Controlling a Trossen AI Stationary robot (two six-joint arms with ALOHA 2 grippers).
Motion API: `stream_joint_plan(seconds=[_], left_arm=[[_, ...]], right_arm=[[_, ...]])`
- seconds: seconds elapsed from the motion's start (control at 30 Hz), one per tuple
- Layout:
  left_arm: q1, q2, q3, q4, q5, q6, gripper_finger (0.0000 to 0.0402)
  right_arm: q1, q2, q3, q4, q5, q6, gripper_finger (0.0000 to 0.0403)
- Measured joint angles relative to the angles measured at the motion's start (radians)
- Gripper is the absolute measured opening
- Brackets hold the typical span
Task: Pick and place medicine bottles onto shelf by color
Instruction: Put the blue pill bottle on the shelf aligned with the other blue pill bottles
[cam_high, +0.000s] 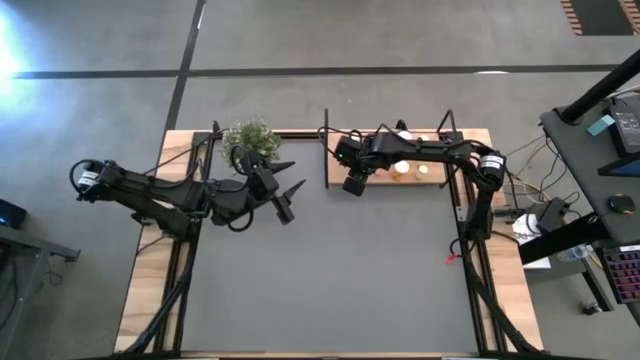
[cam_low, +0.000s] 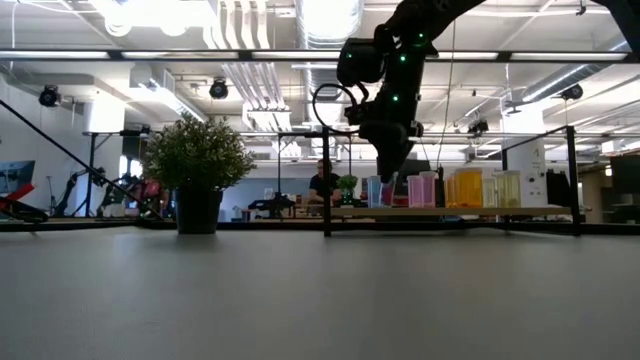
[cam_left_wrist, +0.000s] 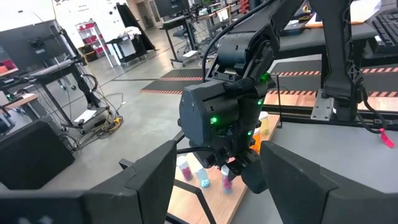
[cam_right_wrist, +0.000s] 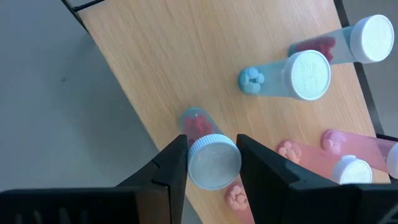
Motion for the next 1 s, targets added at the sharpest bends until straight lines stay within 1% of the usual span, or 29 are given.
stream_joint_plan(seconds=[0.43, 0.7, 1.0], left_arm=[[0.000, 0.000, 0.000, 0.000, 0.000, 0.000, 0.0215], [0.000, 0.000, 0.000, 0.000, 0.000, 0.000, 0.0215], [0.000, 0.000, -0.001, 0.000, 0.000, 0.000, 0.0215]], right_arm=[[0.000, 0.000, 0.000, 0.001, 0.000, 0.009, 0.0121], [0.000, 0.000, 0.000, 0.005, -0.004, 0.014, 0.0138], [0.000, 0.000, 0.000, 0.008, -0.004, 0.019, 0.0139]])
